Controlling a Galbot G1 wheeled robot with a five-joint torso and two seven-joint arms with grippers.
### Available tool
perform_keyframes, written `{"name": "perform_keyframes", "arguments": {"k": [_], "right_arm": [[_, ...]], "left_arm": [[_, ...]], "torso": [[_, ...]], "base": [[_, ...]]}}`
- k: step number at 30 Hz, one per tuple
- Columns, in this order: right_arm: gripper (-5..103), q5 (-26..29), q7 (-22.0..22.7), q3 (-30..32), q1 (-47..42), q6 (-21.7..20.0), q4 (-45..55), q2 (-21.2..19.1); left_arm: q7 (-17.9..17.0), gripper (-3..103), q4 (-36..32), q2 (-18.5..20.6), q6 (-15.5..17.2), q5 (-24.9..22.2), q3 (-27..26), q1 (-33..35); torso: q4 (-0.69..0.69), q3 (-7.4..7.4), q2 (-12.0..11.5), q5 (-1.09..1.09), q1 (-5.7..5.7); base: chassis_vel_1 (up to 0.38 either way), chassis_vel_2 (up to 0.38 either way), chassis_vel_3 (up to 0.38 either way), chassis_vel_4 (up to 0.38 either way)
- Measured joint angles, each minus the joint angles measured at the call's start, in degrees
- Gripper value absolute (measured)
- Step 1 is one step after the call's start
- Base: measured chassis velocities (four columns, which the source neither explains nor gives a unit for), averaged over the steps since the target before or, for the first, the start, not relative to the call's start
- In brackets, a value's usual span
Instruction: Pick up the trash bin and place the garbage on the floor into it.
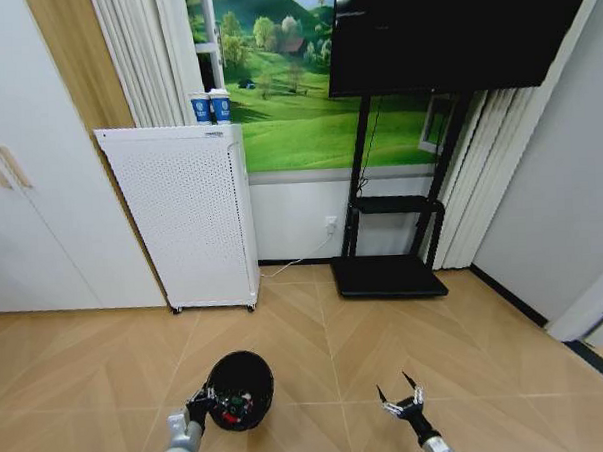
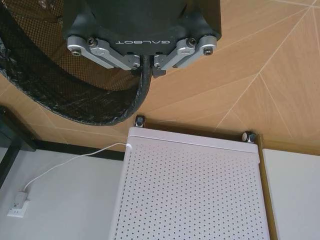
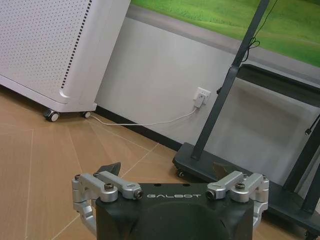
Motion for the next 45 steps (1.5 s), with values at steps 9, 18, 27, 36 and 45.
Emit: {"name": "perform_keyframes", "arguments": {"k": [9, 18, 27, 36, 45], "right_arm": [[100, 0.36, -0.03, -0.71, 0.34, 0.01, -0.22, 0.02], [100, 1.02, -0.12, -0.64, 0.66, 0.03, -0.51, -0.14], [100, 1.33, -0.17, 0.14, 0.16, 0.06, -0.18, -0.24], [100, 3.54, 0.25, 1.83, 0.9, 0.06, 2.4, -1.62], [100, 6.07, 0.8, 4.14, 2.76, 0.02, 3.92, -3.92]], "left_arm": [[1.05, 18, 2.42, -1.36, -1.04, 0.67, -0.27, -0.14], [1.23, 44, 2.81, -1.7, -1.26, 0.77, -0.4, 0.38], [0.94, 84, -0.63, 0.45, -1.3, 0.43, -1.96, 2.23], [-0.79, 100, -10.31, 5.93, 0.71, -1.12, -7.64, 7.84], [-1.27, 100, -16.71, 11.08, 1.73, -4.3, -17.0, 10.07]], "torso": [[-0.01, 0.0, 0.0, 0.02, 0.0], [0.0, 0.0, 0.0, 0.01, 0.0], [-0.01, 0.0, 0.0, 0.0, 0.0], [0.0, 0.0, 0.0, 0.01, 0.0], [-0.01, 0.0, 0.0, 0.01, 0.0]], "base": [[0.0, 0.0, 0.0, 0.0], [0.0, 0.0, 0.0, 0.0], [0.0, 0.0, 0.0, 0.0], [0.0, 0.0, 0.0, 0.0], [0.0, 0.0, 0.0, 0.0]]}}
